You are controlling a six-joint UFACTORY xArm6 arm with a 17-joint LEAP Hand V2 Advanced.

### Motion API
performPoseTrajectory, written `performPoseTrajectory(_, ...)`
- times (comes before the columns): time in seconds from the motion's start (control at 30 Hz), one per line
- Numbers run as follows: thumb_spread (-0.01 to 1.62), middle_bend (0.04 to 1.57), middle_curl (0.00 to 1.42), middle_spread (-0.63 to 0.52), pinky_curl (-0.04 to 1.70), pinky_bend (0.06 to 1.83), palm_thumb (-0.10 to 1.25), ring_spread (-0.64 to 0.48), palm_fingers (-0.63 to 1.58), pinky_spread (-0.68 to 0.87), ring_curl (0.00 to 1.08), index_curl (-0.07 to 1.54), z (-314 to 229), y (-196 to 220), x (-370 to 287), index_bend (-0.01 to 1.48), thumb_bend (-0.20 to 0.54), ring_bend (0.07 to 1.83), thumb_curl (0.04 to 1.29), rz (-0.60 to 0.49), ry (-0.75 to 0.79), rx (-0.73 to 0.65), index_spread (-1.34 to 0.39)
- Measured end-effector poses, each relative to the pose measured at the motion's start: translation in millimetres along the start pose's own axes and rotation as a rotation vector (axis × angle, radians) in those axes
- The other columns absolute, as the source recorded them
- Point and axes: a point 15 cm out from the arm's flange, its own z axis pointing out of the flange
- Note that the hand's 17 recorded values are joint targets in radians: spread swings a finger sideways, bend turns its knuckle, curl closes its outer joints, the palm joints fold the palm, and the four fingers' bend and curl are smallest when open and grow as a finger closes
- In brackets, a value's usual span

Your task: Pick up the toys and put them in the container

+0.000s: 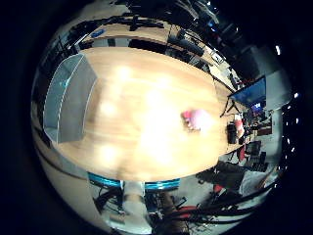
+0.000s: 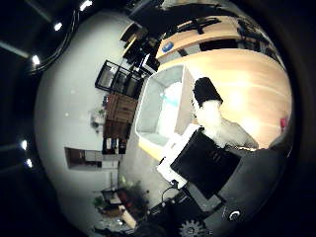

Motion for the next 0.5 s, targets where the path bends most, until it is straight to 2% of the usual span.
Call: performPoseTrajectory(0.5,1.01,0.18,0.26,-0.37,0.0,0.58,0.54,-0.38,0.58,0.17,0.26,0.44,-9.3,1.9,-0.9,0.27,-0.024,0.91,0.52,0.01,-0.001,0.027,-0.63)
